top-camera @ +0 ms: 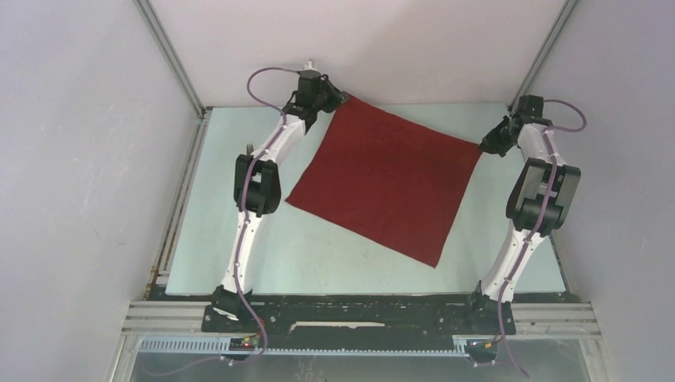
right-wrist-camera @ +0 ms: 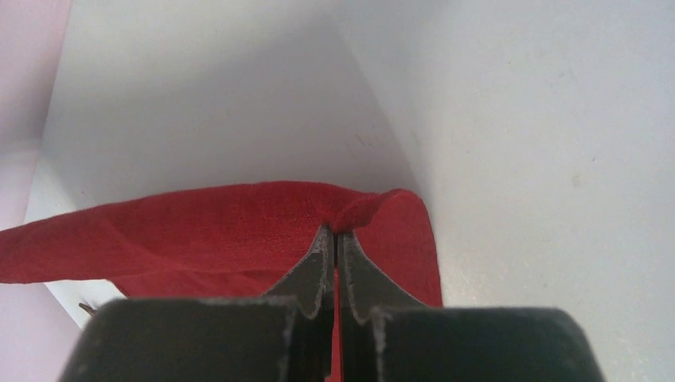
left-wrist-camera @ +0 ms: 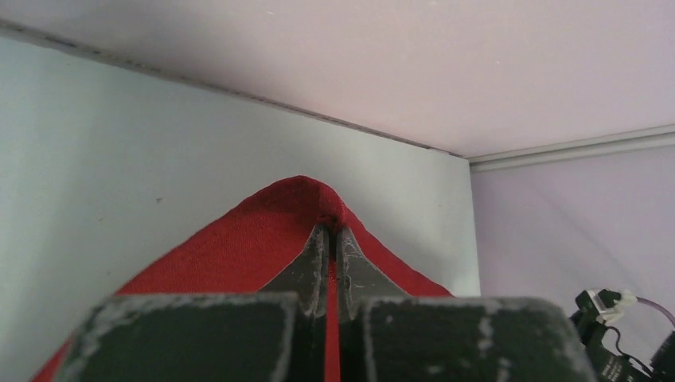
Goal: Fold the napkin into a case and place the utensils inside
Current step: Fold and flatten the napkin at the center of the board.
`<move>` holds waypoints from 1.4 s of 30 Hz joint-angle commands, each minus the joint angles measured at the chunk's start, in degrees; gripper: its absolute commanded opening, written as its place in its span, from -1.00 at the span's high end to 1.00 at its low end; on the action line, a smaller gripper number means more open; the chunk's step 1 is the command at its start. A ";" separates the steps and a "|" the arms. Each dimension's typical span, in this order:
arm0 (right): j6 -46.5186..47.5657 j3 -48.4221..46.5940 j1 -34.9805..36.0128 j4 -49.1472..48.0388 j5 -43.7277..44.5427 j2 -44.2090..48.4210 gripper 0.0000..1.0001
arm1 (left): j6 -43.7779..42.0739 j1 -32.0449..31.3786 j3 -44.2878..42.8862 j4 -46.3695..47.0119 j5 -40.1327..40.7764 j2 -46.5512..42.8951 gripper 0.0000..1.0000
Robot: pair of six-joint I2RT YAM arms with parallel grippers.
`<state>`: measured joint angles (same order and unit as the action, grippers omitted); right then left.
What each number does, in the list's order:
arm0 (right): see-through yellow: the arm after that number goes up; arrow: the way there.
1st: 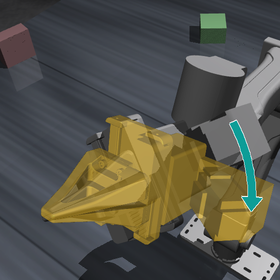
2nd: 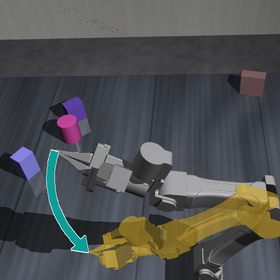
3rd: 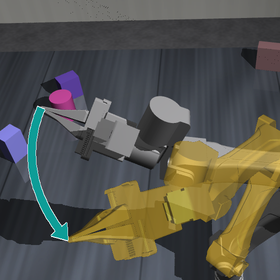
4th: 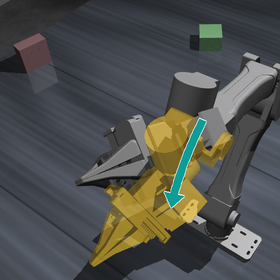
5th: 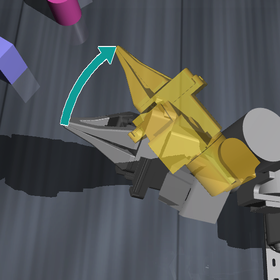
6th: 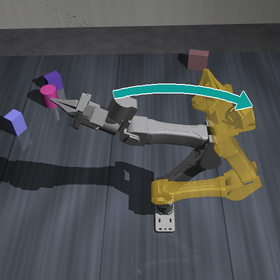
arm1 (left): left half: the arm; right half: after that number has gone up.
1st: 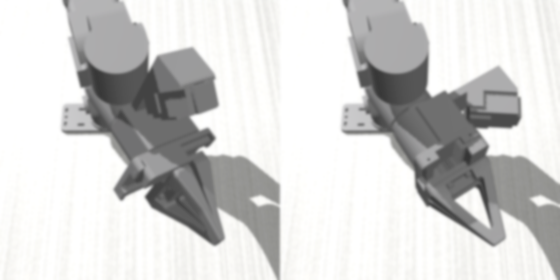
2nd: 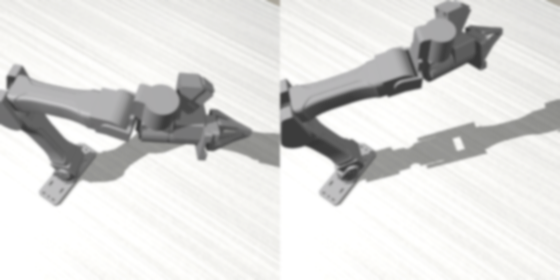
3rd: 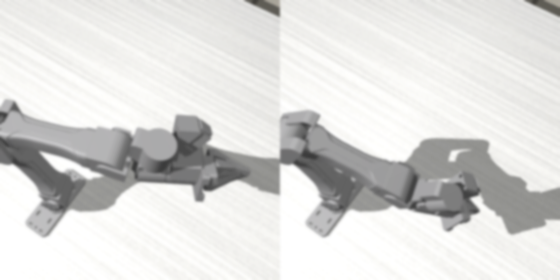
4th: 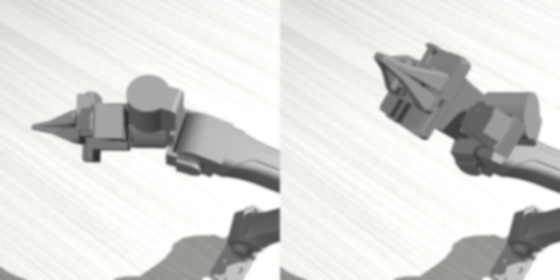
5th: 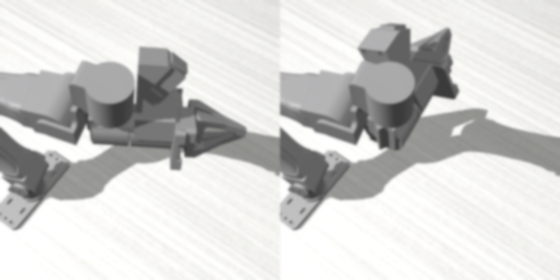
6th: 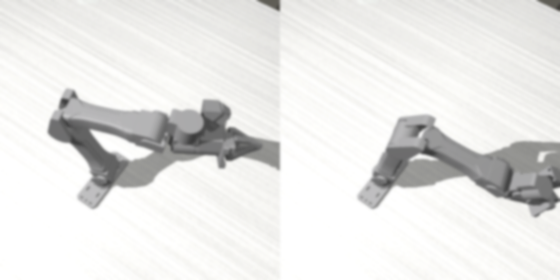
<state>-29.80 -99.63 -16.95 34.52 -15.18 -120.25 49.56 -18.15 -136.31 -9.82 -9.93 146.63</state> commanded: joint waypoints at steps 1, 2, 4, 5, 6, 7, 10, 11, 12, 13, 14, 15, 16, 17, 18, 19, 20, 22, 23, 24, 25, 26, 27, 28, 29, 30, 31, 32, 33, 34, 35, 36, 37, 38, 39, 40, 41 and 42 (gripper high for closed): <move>0.76 -1.58 1.12 4.21 0.55 2.40 1.00 | 1.96 0.02 -2.56 2.46 -2.04 1.20 1.00; 0.15 -0.93 1.39 5.90 0.22 3.54 1.00 | 1.11 0.04 -2.55 -0.31 -1.80 0.24 1.00; -0.94 3.36 2.62 8.54 0.08 6.87 1.00 | -1.07 0.61 -0.06 -6.57 -0.08 -3.63 1.00; -1.57 6.10 3.40 9.81 0.57 9.68 1.00 | -1.70 1.14 3.66 -8.56 0.01 -6.27 1.00; -1.88 9.20 4.47 10.76 0.63 11.78 1.00 | -1.90 1.85 7.65 -11.06 0.34 -9.22 1.00; -1.81 11.81 5.84 11.63 0.62 13.74 1.00 | -1.80 2.65 11.67 -14.31 0.76 -12.23 1.00; -1.81 20.44 11.49 13.82 5.01 20.06 1.00 | -3.32 4.78 25.22 -20.67 1.00 -20.13 1.00; -2.12 23.55 12.97 14.32 7.25 22.17 1.00 | -4.69 5.21 27.60 -22.99 1.50 -22.25 1.00; -2.73 26.50 14.40 14.48 8.71 24.26 1.00 | -6.73 5.49 28.73 -26.40 2.47 -23.77 1.00; -2.74 29.76 15.49 14.19 9.01 26.33 1.00 | -9.08 5.65 28.99 -30.22 3.55 -24.91 1.00; -2.75 32.41 16.31 14.08 9.28 28.00 1.00 | -11.27 5.75 29.49 -34.76 4.84 -25.97 1.00; -2.93 34.70 16.68 14.06 9.39 29.67 1.00 | -13.03 5.76 30.40 -37.50 5.97 -26.81 1.00; -3.01 37.01 16.76 13.85 9.22 31.22 1.00 | -14.41 5.74 32.15 -38.86 5.80 -27.84 1.00; -3.08 39.13 16.78 13.16 8.64 33.00 1.00 | -15.44 5.76 34.22 -39.66 5.08 -29.32 1.00; -3.26 41.35 16.82 12.39 8.05 34.78 1.00 | -16.37 5.68 37.27 -39.47 5.06 -30.60 1.00; -3.30 43.38 18.37 11.55 7.70 36.10 1.00 | -17.17 5.67 40.45 -38.89 5.47 -32.02 1.00; -3.21 45.01 19.27 10.93 7.63 37.22 1.00 | -17.99 5.67 42.88 -38.48 6.21 -32.85 1.00; -3.09 47.95 20.46 9.83 7.79 38.48 1.00 | -19.19 5.67 46.60 -38.41 7.93 -34.19 1.00; -3.14 49.12 20.70 9.02 7.43 38.76 1.00 | -19.45 5.63 48.04 -37.89 8.12 -34.74 1.00; -3.15 49.92 20.73 8.42 7.08 38.65 1.00 | -19.45 5.67 49.32 -37.38 7.86 -35.05 1.00; -3.30 50.39 20.75 8.14 7.02 38.31 1.00 | -19.40 5.63 50.06 -37.02 7.39 -35.03 1.00; -3.26 50.53 20.73 8.03 7.01 37.80 1.00 | -19.38 5.67 50.32 -36.97 6.54 -34.86 1.00; -3.32 50.60 20.84 8.12 6.96 37.40 1.00 | -19.40 5.67 50.38 -36.98 6.03 -34.59 1.00; -3.44 50.83 21.01 8.15 6.97 37.22 1.00 | -19.28 5.67 50.47 -37.01 6.06 -34.46 1.00; -3.71 51.18 21.34 8.15 7.19 37.18 1.00 | -19.21 5.67 50.57 -37.02 6.59 -34.58 1.00; -4.00 51.73 21.67 7.69 7.11 37.21 1.00 | -19.28 5.66 50.80 -37.02 7.35 -34.67 1.00; -4.06 52.28 21.96 7.02 6.61 37.33 1.00 | -19.28 5.67 50.94 -37.02 8.52 -34.74 1.00; -4.04 52.71 22.22 6.65 6.65 37.36 1.00 | -19.44 5.65 51.07 -36.96 9.21 -34.68 1.00; -4.12 52.97 22.53 6.48 6.92 37.22 1.00 | -19.42 5.65 51.45 -36.96 9.38 -34.50 1.00; -4.26 53.29 22.65 6.19 7.09 37.15 1.00 | -19.37 5.65 51.68 -36.87 9.36 -34.31 1.00; -4.55 53.53 22.73 6.10 7.14 36.94 1.00 | -19.27 5.62 52.08 -36.77 9.06 -34.18 1.00; -4.80 53.81 22.87 6.08 7.25 36.74 1.00 | -19.01 5.59 52.54 -36.74 8.85 -34.06 1.00; -5.05 53.98 23.04 6.06 7.31 36.56 1.00 | -18.86 5.56 52.93 -36.63 8.45 -34.04 1.00; -5.28 54.19 23.20 6.06 7.35 36.54 1.00 | -18.84 5.58 53.29 -36.60 8.39 -34.13 1.00; -5.47 54.46 23.31 6.04 7.32 36.68 1.00 | -18.64 5.58 53.71 -36.63 8.74 -34.54 1.00; -5.82 54.60 23.50 6.08 7.32 36.93 1.00 | -18.63 5.58 54.10 -36.64 9.35 -35.14 1.00; -6.03 54.83 23.81 6.10 7.35 37.39 1.00 | -18.63 5.58 54.27 -36.66 9.75 -35.57 1.00; -6.24 54.92 24.07 6.18 7.36 37.78 1.00 | -18.76 5.56 54.21 -36.67 9.80 -36.02 1.00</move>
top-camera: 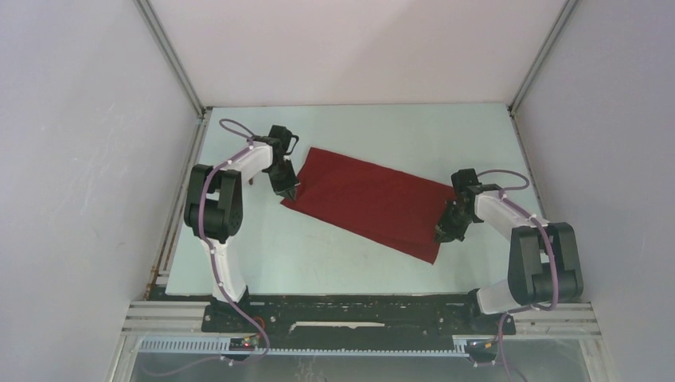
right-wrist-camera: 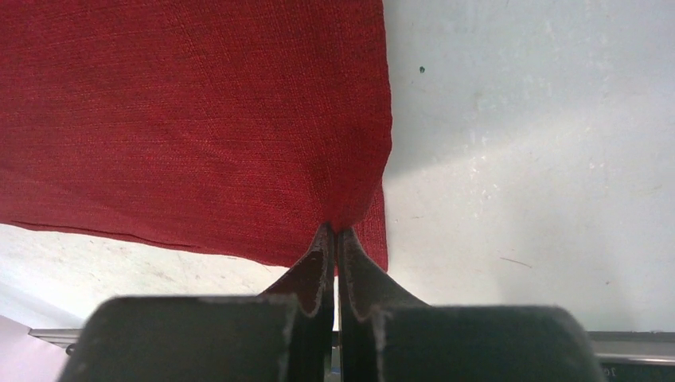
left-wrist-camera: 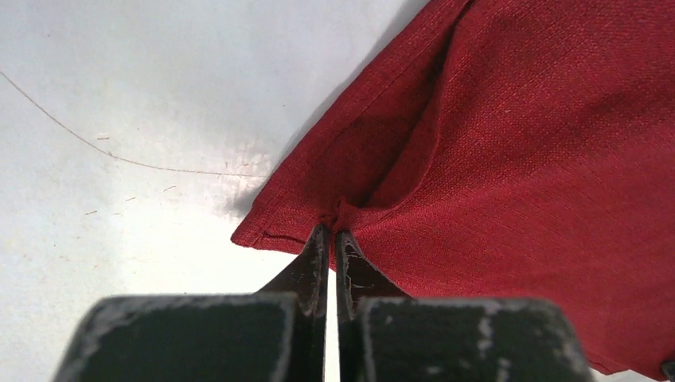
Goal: Fold the napkin into a case and place the utensils inside
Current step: Fold and flatten the napkin at the center of the board.
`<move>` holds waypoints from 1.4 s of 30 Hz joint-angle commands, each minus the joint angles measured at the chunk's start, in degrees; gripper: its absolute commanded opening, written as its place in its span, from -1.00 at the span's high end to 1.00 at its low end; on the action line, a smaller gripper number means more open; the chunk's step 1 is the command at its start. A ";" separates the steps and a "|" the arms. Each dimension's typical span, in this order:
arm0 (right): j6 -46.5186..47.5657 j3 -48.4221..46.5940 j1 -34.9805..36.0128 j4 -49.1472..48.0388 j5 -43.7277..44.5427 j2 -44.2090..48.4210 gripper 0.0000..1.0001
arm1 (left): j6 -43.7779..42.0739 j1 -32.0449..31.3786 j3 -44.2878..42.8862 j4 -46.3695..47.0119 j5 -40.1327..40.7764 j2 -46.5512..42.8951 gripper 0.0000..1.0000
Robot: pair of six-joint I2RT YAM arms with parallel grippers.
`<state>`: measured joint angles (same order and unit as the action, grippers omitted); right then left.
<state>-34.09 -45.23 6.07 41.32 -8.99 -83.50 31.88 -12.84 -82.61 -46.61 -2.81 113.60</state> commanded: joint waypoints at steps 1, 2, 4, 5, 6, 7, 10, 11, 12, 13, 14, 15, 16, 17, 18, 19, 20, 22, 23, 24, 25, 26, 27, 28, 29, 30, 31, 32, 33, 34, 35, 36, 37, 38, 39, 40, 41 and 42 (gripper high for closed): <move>-2.22 0.51 1.38 -0.48 1.36 1.33 1.00 | -1.15 0.26 0.31 -0.14 4.20 -3.27 1.00; -2.55 0.60 1.66 -0.40 1.50 1.47 1.00 | -1.19 0.23 0.12 -0.31 4.54 -3.39 1.00; -3.15 0.54 2.20 -0.07 1.09 1.77 1.00 | -1.19 0.27 0.05 -0.48 4.57 -3.73 1.00; -3.49 0.55 2.50 0.17 0.96 2.07 1.00 | -1.23 0.26 0.10 -0.54 4.61 -3.91 1.00; -3.80 0.52 2.81 0.35 0.99 2.64 1.00 | -1.22 0.23 0.20 -0.51 5.03 -4.10 1.00; -4.16 0.51 3.15 0.63 1.18 3.31 1.00 | -1.29 0.27 0.49 -0.50 5.54 -4.35 1.00; -4.84 0.62 4.04 1.67 2.41 4.83 1.00 | -1.54 0.26 0.61 -0.50 5.87 -4.41 1.00; -4.91 0.59 4.24 1.88 2.68 5.04 1.00 | -1.55 0.28 0.58 -0.54 5.81 -4.31 1.00; -5.00 0.84 4.38 1.98 2.82 5.10 1.00 | -1.51 0.30 0.53 -0.63 5.79 -4.15 1.00; -5.12 1.24 4.54 1.89 2.73 5.17 1.00 | -1.47 0.21 0.59 -0.61 5.80 -4.16 1.00; -5.18 1.55 4.55 1.81 2.67 5.11 1.00 | -1.57 0.32 0.60 -0.66 5.72 -4.10 1.00; -5.40 1.84 4.61 1.64 2.60 5.15 1.00 | -1.56 0.32 0.65 -0.79 5.78 -4.07 1.00; -5.54 2.22 4.77 1.35 2.46 5.19 1.00 | -1.57 0.29 0.72 -0.84 5.86 -4.14 1.00; -5.80 2.64 4.85 1.12 2.34 5.19 1.00 | -1.63 0.25 0.72 -0.86 5.98 -4.21 1.00; -6.08 3.22 4.93 0.68 2.27 5.15 1.00 | -1.59 0.27 0.74 -0.85 6.11 -4.31 1.00; -6.22 3.68 5.04 0.29 2.17 5.07 1.00 | -1.56 0.27 0.74 -0.91 6.14 -4.30 1.00; -6.37 4.08 5.15 0.04 2.14 4.84 1.00 | -1.62 0.26 0.87 -0.93 6.37 -4.35 1.00; -6.64 4.71 5.35 -0.52 2.27 4.52 1.00 | -1.70 0.25 1.12 -0.94 6.72 -4.20 1.00; -6.77 4.98 5.36 -0.84 2.43 4.37 1.00 | -1.66 0.28 1.33 -0.99 6.96 -4.16 1.00; -6.74 5.22 5.36 -1.18 2.48 4.14 1.00 | -1.69 0.27 1.41 -0.96 7.01 -4.08 1.00; -6.78 5.38 5.36 -1.36 2.54 3.83 1.00 | -1.73 0.22 1.37 -1.03 6.89 -3.87 1.00; -6.78 5.44 5.35 -1.62 2.64 3.53 1.00 | -1.70 0.25 1.34 -1.03 6.80 -3.74 1.00; -6.78 5.50 5.40 -1.78 2.62 3.12 1.00 | -1.72 0.27 1.38 -1.07 6.83 -3.64 1.00; -6.85 5.57 5.44 -2.11 2.52 2.72 1.00 | -1.68 0.24 1.37 -1.11 7.03 -3.61 1.00; -6.89 5.66 5.51 -2.42 2.46 2.42 1.00 | -1.63 0.20 1.43 -1.11 7.17 -3.49 1.00; -7.05 5.66 5.60 -2.65 2.48 2.10 1.00 | -1.58 0.24 1.42 -1.11 7.20 -3.39 1.00; -7.19 5.68 5.74 -2.82 2.42 1.77 1.00 | -1.57 0.27 1.32 -1.24 7.15 -3.22 1.00; -7.28 5.68 5.88 -2.95 2.36 1.58 1.00 | -1.61 0.27 1.18 -1.28 7.15 -3.06 1.00; -7.37 5.73 5.91 -2.99 2.19 1.58 1.00 | -1.51 0.26 1.22 -1.29 7.27 -3.10 1.00; -7.56 5.69 6.01 -3.01 2.10 1.78 1.00 | -1.50 0.23 1.35 -1.21 7.42 -3.20 1.00; -7.75 5.68 6.14 -2.92 2.06 1.95 1.00 | -1.55 0.23 1.37 -1.26 7.50 -3.09 1.00; -7.85 5.69 6.23 -2.65 2.05 2.25 1.00 | -1.56 0.27 1.34 -1.29 7.61 -3.02 1.00; -8.00 5.68 6.31 -2.35 2.05 2.55 1.00 | -1.58 0.27 1.36 -1.24 7.63 -2.88 1.00; -8.24 5.68 6.45 -2.04 2.13 2.91 1.00 | -1.66 0.23 1.33 -1.28 7.52 -2.76 1.00; -8.45 5.68 6.62 -1.68 2.09 3.25 1.00 | -1.60 0.27 1.34 -1.31 7.55 -2.63 1.00; -8.67 5.64 6.80 -1.50 2.13 3.59 1.00 | -1.56 0.27 1.31 -1.29 7.46 -2.57 1.00; -8.92 5.73 6.98 -1.31 2.14 3.87 1.00 | -1.56 0.21 1.36 -1.29 7.34 -2.47 1.00; -9.16 5.69 7.07 -1.18 2.13 4.02 1.00 | -1.52 0.26 1.38 -1.33 7.33 -2.44 1.00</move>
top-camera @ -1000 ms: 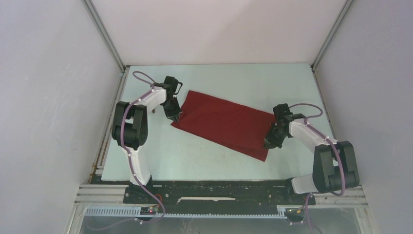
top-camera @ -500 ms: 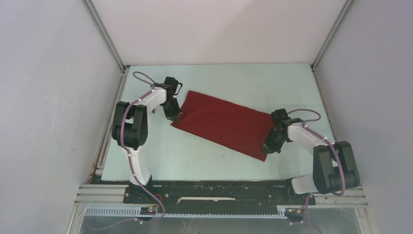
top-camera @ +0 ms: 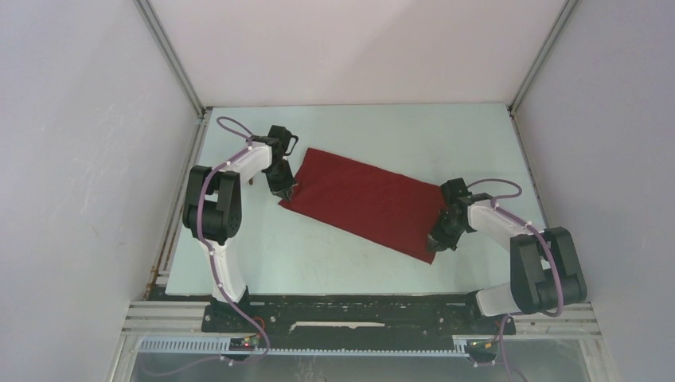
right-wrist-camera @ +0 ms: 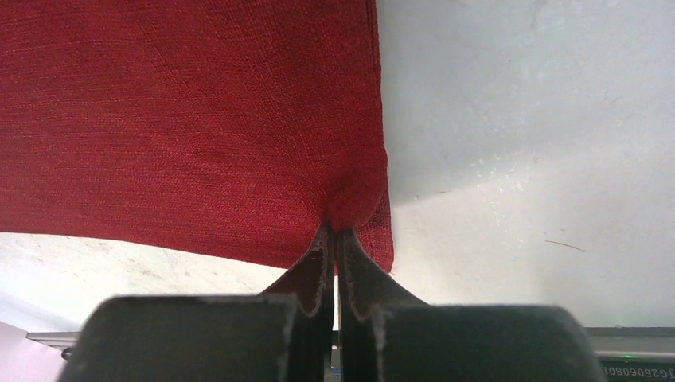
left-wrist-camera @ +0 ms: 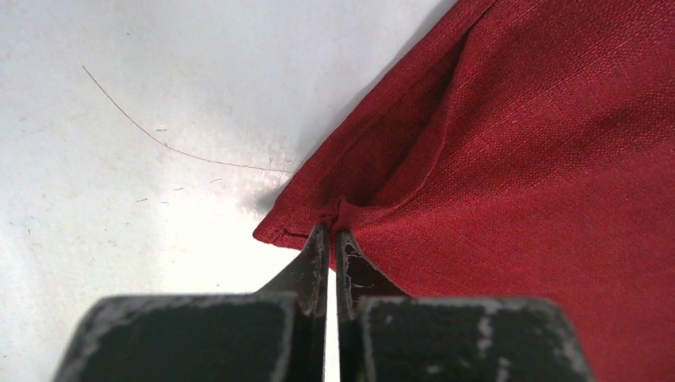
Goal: Fold the napkin into a case and place the utensils inside
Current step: Fold and flatten the napkin at the center of the board.
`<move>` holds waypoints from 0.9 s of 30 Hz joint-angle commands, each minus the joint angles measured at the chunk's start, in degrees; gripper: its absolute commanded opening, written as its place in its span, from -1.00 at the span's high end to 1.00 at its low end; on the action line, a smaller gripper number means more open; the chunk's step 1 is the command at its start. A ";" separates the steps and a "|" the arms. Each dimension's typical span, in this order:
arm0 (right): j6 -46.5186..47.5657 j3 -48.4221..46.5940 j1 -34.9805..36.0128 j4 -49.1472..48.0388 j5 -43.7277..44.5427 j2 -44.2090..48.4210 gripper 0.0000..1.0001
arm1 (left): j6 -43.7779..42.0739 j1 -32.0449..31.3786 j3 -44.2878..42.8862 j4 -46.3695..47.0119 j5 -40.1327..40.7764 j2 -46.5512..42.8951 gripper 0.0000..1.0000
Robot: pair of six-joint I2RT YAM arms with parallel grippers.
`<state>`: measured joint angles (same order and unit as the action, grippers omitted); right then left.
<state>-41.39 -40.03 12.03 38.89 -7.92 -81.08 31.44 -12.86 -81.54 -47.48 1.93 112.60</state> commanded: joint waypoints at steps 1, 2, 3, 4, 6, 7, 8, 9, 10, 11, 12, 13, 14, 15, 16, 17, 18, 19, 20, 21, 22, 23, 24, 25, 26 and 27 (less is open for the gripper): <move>-2.05 0.48 1.19 1.39 1.13 1.74 1.00 | -1.07 0.26 0.27 -0.42 2.56 -1.48 1.00; -2.23 0.50 1.23 1.47 1.14 1.79 1.00 | -1.08 0.29 0.39 -0.42 2.66 -1.63 1.00; -2.47 0.43 1.43 1.58 1.20 1.75 1.00 | -0.99 0.24 0.42 -0.46 2.81 -1.80 1.00; -2.64 0.55 1.60 1.56 1.34 1.65 1.00 | -1.03 0.29 0.44 -0.42 2.99 -1.96 1.00; -2.98 1.09 1.76 0.84 1.10 1.16 1.00 | -1.05 0.29 0.27 -0.42 3.08 -1.98 1.00; -3.02 1.31 1.77 0.56 0.87 0.78 1.00 | -1.03 0.26 0.25 -0.42 2.85 -1.82 1.00; -3.14 1.38 1.77 0.56 0.75 0.41 1.00 | -0.95 0.25 0.25 -0.42 2.70 -1.85 1.00; -3.25 1.39 1.81 0.65 0.64 0.24 1.00 | -1.00 0.27 0.33 -0.42 2.72 -1.86 1.00; -3.35 1.41 1.85 1.01 0.55 0.40 1.00 | -0.96 0.29 0.33 -0.42 2.80 -1.93 1.00; -3.40 1.42 1.85 1.32 0.34 0.97 1.00 | -0.96 0.28 0.37 -0.42 2.89 -1.93 1.00; -3.41 1.37 1.87 1.69 -0.02 1.93 1.00 | -0.96 0.29 0.41 -0.42 2.90 -1.96 1.00; -3.37 1.05 1.88 2.54 -0.11 3.09 1.00 | -0.94 0.29 0.42 -0.41 2.91 -2.03 1.00; -3.44 0.76 1.86 3.56 0.11 4.94 1.00 | -0.94 0.23 0.35 -0.42 2.97 -2.10 1.00; -3.52 0.48 1.85 4.71 0.41 6.30 1.00 | -0.89 0.29 0.46 -0.42 3.05 -2.25 1.00; -3.51 0.28 1.79 5.82 0.90 7.53 1.00 | -0.87 0.27 0.43 -0.44 3.09 -2.42 1.00; -3.49 0.24 1.77 6.88 1.49 8.68 1.00 | -0.82 0.27 0.47 -0.43 3.13 -2.54 1.00; -3.50 0.26 1.77 7.81 2.11 9.34 1.00 | -0.84 0.28 0.42 -0.42 3.10 -2.55 1.00; -3.43 0.47 1.77 8.60 2.67 9.65 1.00 | -0.74 0.27 0.48 -0.42 2.91 -2.68 1.00; -3.34 0.71 1.72 9.00 3.10 9.66 1.00 | -0.70 0.29 0.44 -0.44 2.81 -2.67 1.00; -3.18 0.92 1.78 9.19 3.31 9.56 1.00 | -0.76 0.29 0.45 -0.42 2.75 -2.73 1.00; -3.14 1.22 1.77 9.15 3.29 9.42 1.00 | -0.73 0.23 0.56 -0.46 2.73 -2.78 1.00; -3.21 1.46 1.77 8.94 3.15 9.32 1.00 | -0.72 0.21 0.56 -0.42 2.72 -2.74 1.00; -3.33 1.71 1.77 8.69 2.83 9.19 1.00 | -0.71 0.14 0.51 -0.42 2.65 -2.83 1.00; -3.45 1.91 1.77 8.48 2.25 8.99 1.00 | -0.75 0.08 0.52 -0.50 2.60 -2.82 1.00; -3.64 1.97 1.89 8.36 2.20 8.74 1.00 | -0.77 -0.03 0.52 -0.57 2.60 -2.88 1.00; -3.76 2.08 2.00 8.34 2.45 8.48 1.00 | -0.77 -0.05 0.45 -0.57 2.65 -2.97 1.00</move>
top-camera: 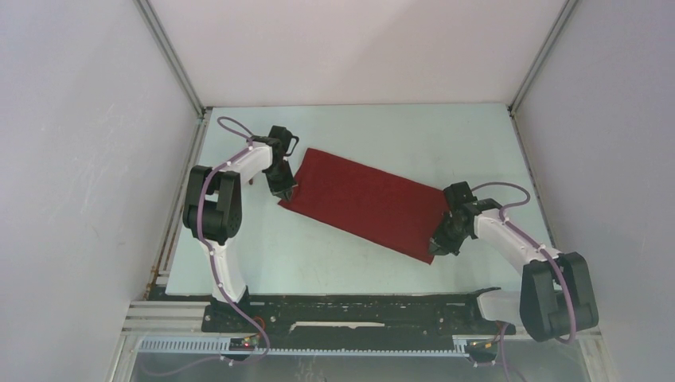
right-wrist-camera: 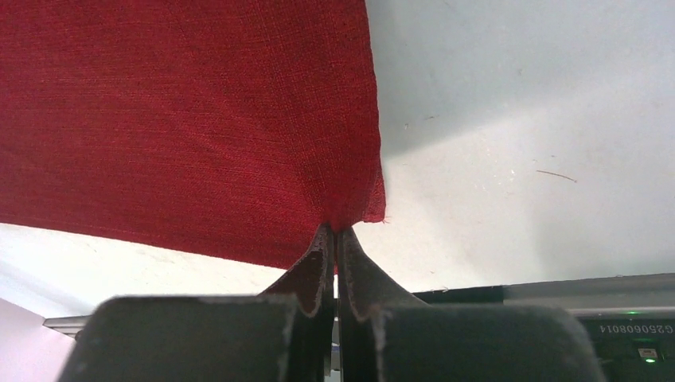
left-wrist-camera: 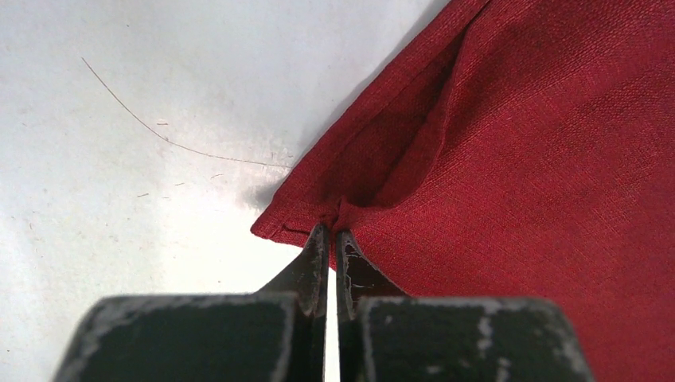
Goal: Fold the napkin into a case and place the utensils inside
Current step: Fold and flatten the napkin at the center of the board.
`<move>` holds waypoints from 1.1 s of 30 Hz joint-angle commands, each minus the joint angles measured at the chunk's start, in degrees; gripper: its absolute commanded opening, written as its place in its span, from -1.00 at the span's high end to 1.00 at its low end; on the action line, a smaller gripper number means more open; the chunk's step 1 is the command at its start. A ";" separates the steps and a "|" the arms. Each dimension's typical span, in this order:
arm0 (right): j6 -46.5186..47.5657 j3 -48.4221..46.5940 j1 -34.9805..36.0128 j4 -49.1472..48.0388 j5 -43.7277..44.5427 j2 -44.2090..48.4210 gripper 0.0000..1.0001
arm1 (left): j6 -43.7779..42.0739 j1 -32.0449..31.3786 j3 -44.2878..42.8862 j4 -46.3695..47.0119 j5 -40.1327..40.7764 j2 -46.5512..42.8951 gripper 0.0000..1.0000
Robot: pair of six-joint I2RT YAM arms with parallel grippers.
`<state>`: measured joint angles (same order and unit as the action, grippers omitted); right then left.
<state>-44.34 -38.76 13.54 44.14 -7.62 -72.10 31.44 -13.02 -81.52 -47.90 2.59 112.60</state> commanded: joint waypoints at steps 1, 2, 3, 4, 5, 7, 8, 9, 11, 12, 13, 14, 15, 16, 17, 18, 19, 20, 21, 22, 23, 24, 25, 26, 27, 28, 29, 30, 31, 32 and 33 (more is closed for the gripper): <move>-0.84 0.91 0.62 2.79 2.29 -0.70 1.00 | -0.77 0.10 0.53 -0.22 2.05 -3.02 1.00; -0.84 0.96 0.61 2.53 2.39 -1.07 1.00 | -0.84 0.08 0.55 -0.23 2.10 -3.06 1.00; -0.76 1.04 0.61 2.19 2.57 -1.56 1.00 | -0.81 0.08 0.63 -0.25 2.15 -3.07 1.00; -0.63 1.12 0.61 1.73 2.67 -2.12 1.00 | -0.83 0.09 0.78 -0.26 2.23 -3.02 1.00; -0.58 1.23 0.62 1.35 2.74 -2.78 1.00 | -0.87 0.10 0.91 -0.26 2.14 -3.08 1.00; -0.44 1.47 0.68 0.23 2.62 -4.08 1.00 | -0.94 0.09 1.09 -0.26 2.20 -3.23 1.00; -0.46 1.64 0.65 -0.25 2.47 -4.70 1.00 | -0.87 0.10 1.10 -0.26 2.24 -3.28 1.00; -0.48 1.79 0.69 -0.85 2.48 -5.25 1.00 | -0.92 0.05 1.11 -0.30 2.32 -3.39 1.00; -0.40 2.02 0.78 -1.43 3.38 -6.22 1.00 | -0.96 0.02 1.20 -0.27 2.46 -3.56 1.00; -0.32 2.04 0.69 -1.76 3.77 -6.67 1.00 | -0.99 0.09 1.19 -0.30 2.38 -3.59 1.00; -0.17 2.05 0.70 -2.03 4.05 -7.15 1.00 | -1.03 0.09 1.19 -0.30 2.34 -3.57 1.00; 0.00 2.03 0.70 -2.28 4.12 -7.40 1.00 | -1.03 0.08 1.21 -0.28 2.32 -3.58 1.00; -0.03 2.03 0.70 -2.54 4.17 -7.65 1.00 | -1.11 0.09 1.20 -0.27 2.24 -3.56 1.00; -0.04 2.03 0.70 -2.77 4.27 -7.70 1.00 | -1.16 0.07 1.11 -0.39 2.24 -3.65 1.00; -0.18 2.05 0.71 -2.97 4.17 -7.79 1.00 | -1.20 0.09 0.98 -0.54 2.36 -3.62 1.00; -0.21 2.07 0.70 -3.07 4.03 -7.87 1.00 | -1.33 0.10 0.89 -0.85 2.56 -3.86 1.00; -0.18 2.03 0.70 -3.15 4.05 -7.88 1.00 | -1.46 0.07 0.91 -1.06 2.91 -4.10 1.00; -0.22 2.04 0.70 -3.15 4.16 -7.89 1.00 | -1.52 0.05 0.93 -1.36 3.45 -4.45 1.00; -0.14 2.05 0.70 -3.13 4.25 -7.96 1.00 | -1.67 0.09 1.05 -1.53 4.03 -4.96 1.00; 0.05 2.03 0.65 -3.12 4.35 -8.02 1.00 | -1.84 0.10 1.11 -1.72 4.54 -5.37 1.00; 0.10 2.03 0.62 -3.11 4.34 -8.12 1.00 | -1.87 0.08 1.10 -1.83 5.15 -5.94 1.00; 0.19 2.03 0.61 -3.17 4.36 -8.17 1.00 | -1.98 0.05 1.00 -1.98 5.57 -6.13 1.00; 0.28 2.07 0.59 -3.30 4.30 -8.37 1.00 | -2.09 0.07 0.80 -2.20 5.83 -6.21 1.00; 0.22 2.03 0.56 -3.49 4.15 -8.47 1.00 | -2.13 0.05 0.66 -2.36 5.93 -6.23 1.00; 0.28 2.00 0.57 -3.76 3.96 -8.63 1.00 | -2.09 0.09 0.48 -2.41 6.06 -6.27 1.00; 0.26 2.03 0.58 -3.90 3.81 -8.84 1.00 | -2.10 0.07 0.40 -2.38 6.20 -6.25 1.00; 0.30 2.07 0.57 -4.13 3.75 -8.96 1.00 | -2.10 0.08 0.42 -2.37 6.32 -6.26 1.00; 0.26 2.03 0.53 -4.19 3.75 -9.12 1.00 | -2.09 0.09 0.58 -2.51 6.37 -6.17 1.00; 0.28 2.03 0.55 -4.34 3.75 -9.35 1.00 | -2.09 0.10 0.73 -2.47 6.57 -6.12 1.00; 0.19 2.03 0.53 -4.53 3.73 -9.47 1.00 | -2.11 0.10 0.82 -2.47 6.88 -5.94 1.00; 0.18 2.07 0.57 -4.63 3.81 -9.61 1.00 | -2.14 0.05 0.73 -2.53 7.27 -5.64 1.00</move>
<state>-44.42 -37.82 13.89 41.23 -7.77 -79.33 31.29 -13.43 -80.36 -50.30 3.92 108.95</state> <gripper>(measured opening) 0.008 0.008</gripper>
